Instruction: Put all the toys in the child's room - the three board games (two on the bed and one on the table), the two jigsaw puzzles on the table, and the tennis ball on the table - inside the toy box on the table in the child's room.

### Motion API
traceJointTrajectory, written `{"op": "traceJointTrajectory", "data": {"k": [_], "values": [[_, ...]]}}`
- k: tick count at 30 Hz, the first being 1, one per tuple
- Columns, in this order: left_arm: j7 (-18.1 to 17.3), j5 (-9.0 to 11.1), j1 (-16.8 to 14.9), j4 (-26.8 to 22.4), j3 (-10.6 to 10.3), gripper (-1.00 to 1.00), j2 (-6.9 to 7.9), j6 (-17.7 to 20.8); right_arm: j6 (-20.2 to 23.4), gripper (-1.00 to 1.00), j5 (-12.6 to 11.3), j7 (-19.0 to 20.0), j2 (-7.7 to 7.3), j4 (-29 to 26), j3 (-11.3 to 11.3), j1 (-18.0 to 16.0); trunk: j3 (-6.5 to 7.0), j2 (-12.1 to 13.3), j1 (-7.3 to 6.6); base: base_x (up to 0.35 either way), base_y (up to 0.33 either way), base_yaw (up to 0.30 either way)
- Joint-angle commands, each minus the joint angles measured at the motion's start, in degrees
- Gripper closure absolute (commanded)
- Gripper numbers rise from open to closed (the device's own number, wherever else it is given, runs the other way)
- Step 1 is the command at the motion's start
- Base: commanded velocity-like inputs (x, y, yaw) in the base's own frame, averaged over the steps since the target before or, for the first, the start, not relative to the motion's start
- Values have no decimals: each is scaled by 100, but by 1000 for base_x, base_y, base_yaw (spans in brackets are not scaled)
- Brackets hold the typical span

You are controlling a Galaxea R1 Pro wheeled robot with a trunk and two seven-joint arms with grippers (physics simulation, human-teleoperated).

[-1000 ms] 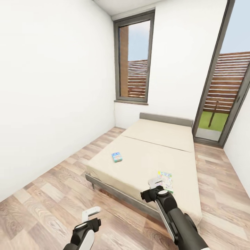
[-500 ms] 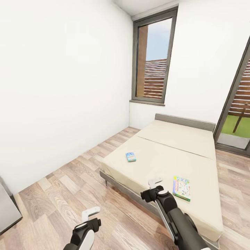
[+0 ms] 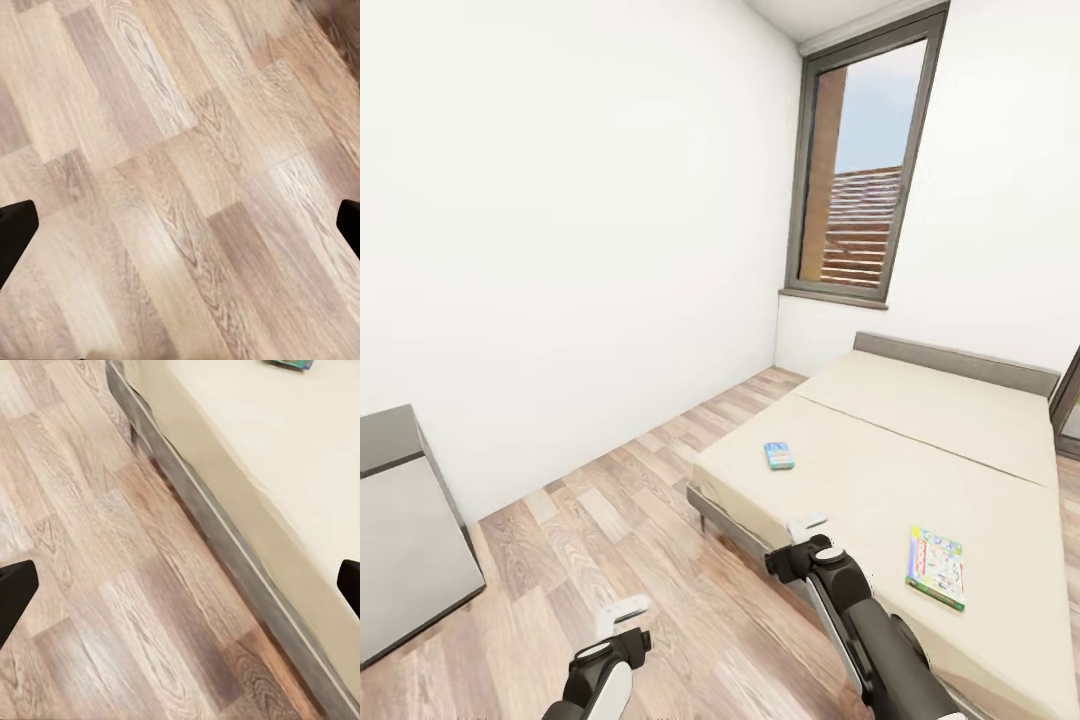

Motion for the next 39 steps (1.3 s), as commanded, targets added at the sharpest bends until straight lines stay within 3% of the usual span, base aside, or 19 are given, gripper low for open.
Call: {"op": "traceJointTrajectory", "data": {"k": [1, 23, 33, 39], "values": [[48, 48, -6, -6, -12, -100, 2, 10, 33, -100, 40, 4, -1, -8, 5, -2, -6, -4, 0, 0, 0, 297], [51, 52, -6, -3, -7, -100, 3, 3, 33, -100, 40, 4, -2, -8, 10, -2, -6, -4, 0, 0, 0, 291], [50, 40, -6, -3, -10, -100, 3, 9, 33, -100, 39, 4, -4, -7, 6, -2, -6, -4, 0, 7, -146, 46], [53, 38, -6, -3, -2, -100, 10, 10, 29, -100, 32, 13, -18, 0, -27, -2, -6, -4, 0, 225, -157, 2]]}}
